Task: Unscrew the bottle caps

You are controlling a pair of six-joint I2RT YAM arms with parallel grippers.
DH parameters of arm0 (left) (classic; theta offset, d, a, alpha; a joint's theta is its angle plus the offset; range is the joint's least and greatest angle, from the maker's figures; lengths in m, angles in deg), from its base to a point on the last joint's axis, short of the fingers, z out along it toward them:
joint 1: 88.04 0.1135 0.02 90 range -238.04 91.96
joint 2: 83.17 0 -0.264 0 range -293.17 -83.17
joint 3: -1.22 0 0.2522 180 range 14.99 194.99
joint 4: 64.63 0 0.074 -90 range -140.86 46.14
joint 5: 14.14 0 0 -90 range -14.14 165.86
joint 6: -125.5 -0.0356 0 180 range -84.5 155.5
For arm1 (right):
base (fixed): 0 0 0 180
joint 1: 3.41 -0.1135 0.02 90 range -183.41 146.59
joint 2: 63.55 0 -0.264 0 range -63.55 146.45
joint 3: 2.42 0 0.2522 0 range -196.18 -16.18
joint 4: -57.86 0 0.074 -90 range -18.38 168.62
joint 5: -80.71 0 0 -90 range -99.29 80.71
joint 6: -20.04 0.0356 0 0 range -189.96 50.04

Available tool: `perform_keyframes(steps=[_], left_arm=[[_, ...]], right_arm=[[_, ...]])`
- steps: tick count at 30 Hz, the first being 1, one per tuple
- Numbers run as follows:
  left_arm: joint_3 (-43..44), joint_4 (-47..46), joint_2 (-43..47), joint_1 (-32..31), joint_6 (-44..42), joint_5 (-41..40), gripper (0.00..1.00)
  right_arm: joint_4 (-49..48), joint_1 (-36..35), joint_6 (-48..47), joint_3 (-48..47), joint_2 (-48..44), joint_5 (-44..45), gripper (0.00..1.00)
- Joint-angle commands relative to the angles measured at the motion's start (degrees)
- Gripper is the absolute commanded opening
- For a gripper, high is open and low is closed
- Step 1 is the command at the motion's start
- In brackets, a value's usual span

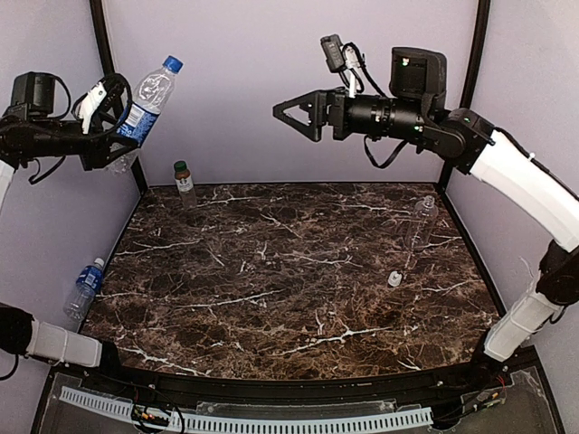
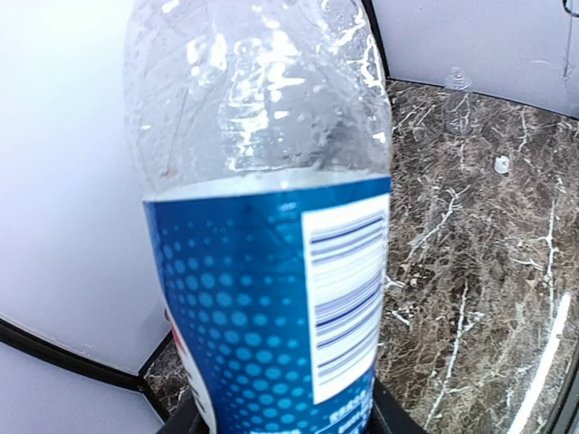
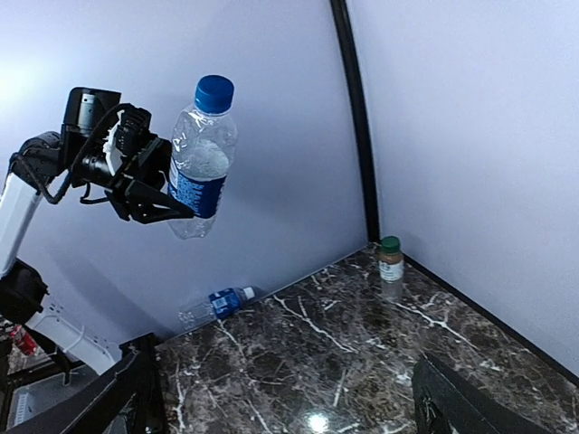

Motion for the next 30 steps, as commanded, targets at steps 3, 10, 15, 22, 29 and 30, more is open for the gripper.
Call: perform_keyframes(steps=[3,10,15,22,29,30], left_arm=[[-3.2,12.2,8.5,-0.3,-2.6,10.8,0.43],[-13.7,8.8,17.7,-0.5,-7.3,13.6,0.41],[-23.5,4.1,22.7,-0.6,-8.6,14.5,0.41],[-25.0,4.1,22.6,-0.5,-10.9,14.6,0.38],[-25.8,4.7,22.0,-0.6,-13.1,14.1,0.38],[-25.8,4.3,21.9,-0.6,-12.9,14.3,0.38]], right_arm=[[-11.3,-9.5,2.6,-2.8,2.9,-1.5,0.99],[-15.9,-17.0,0.3,-11.9,11.9,-0.4,0.99],[-17.3,-17.4,3.6,-16.5,17.6,1.2,0.96],[-16.0,-17.5,5.3,-23.0,24.8,1.5,0.88],[-14.1,-17.5,6.0,-27.5,28.8,0.2,0.64],[-14.2,-17.5,6.1,-27.4,29.0,-0.3,0.56]])
